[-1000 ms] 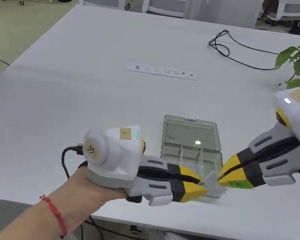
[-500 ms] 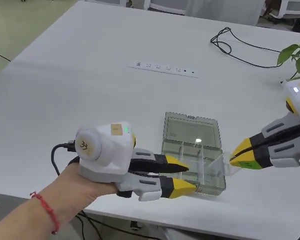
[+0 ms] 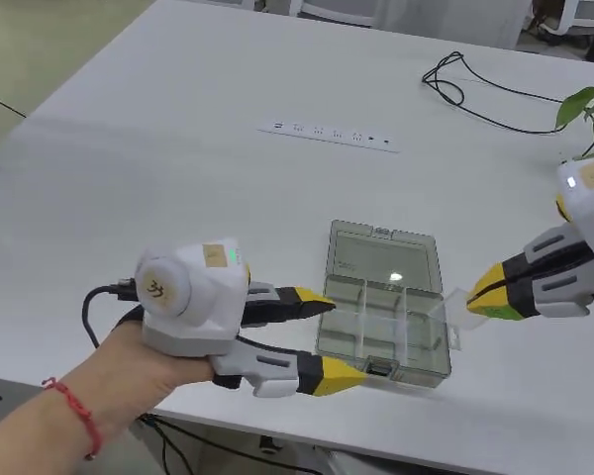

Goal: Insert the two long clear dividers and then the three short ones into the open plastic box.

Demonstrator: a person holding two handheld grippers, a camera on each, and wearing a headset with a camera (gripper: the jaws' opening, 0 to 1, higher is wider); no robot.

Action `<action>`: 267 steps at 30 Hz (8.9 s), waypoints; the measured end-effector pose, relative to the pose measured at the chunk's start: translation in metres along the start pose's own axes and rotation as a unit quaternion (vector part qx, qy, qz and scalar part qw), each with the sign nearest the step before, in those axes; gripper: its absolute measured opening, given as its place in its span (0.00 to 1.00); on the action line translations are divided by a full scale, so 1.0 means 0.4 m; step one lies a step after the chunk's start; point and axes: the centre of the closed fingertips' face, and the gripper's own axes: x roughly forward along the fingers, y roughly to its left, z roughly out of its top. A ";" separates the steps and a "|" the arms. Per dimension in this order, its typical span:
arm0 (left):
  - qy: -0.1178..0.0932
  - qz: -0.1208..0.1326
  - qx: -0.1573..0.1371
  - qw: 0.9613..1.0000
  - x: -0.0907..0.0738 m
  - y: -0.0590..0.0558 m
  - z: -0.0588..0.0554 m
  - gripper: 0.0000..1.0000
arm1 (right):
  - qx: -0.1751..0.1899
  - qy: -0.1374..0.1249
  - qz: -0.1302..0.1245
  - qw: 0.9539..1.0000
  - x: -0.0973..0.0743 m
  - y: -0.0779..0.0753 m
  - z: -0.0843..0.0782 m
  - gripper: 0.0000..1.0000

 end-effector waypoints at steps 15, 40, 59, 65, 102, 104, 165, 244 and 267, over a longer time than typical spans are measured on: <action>0.021 0.032 -0.011 0.999 -0.016 0.051 -0.055 0.83 | -0.019 0.042 -0.013 0.999 0.073 -0.058 -0.049 0.03; 0.018 0.045 -0.031 0.998 -0.017 0.059 -0.068 0.95 | -0.023 0.068 0.005 0.997 0.156 -0.080 -0.102 0.03; 0.013 0.047 -0.036 0.998 -0.014 0.063 -0.066 0.94 | -0.025 0.061 0.019 0.998 0.182 -0.069 -0.112 0.03; 0.014 0.048 -0.038 0.998 -0.017 0.067 -0.067 0.94 | -0.024 0.052 0.017 0.998 0.190 -0.069 -0.115 0.03; 0.020 0.046 -0.041 0.998 -0.013 0.088 -0.074 1.00 | -0.027 0.068 0.017 0.997 0.258 -0.095 -0.168 0.03; 0.021 0.045 -0.040 0.998 -0.012 0.088 -0.074 1.00 | -0.025 0.072 0.014 0.997 0.258 -0.091 -0.169 0.03; 0.030 0.033 -0.013 0.999 -0.023 0.075 -0.064 1.00 | 0.145 -0.123 -0.143 0.971 -0.005 -0.030 -0.221 0.69; 0.054 0.060 0.017 0.997 -0.024 0.121 -0.088 1.00 | 0.132 -0.133 -0.122 0.975 0.021 0.010 -0.213 0.84; 0.059 0.057 0.023 0.996 -0.019 0.124 -0.085 1.00 | 0.130 -0.130 -0.122 0.975 0.016 0.012 -0.215 0.84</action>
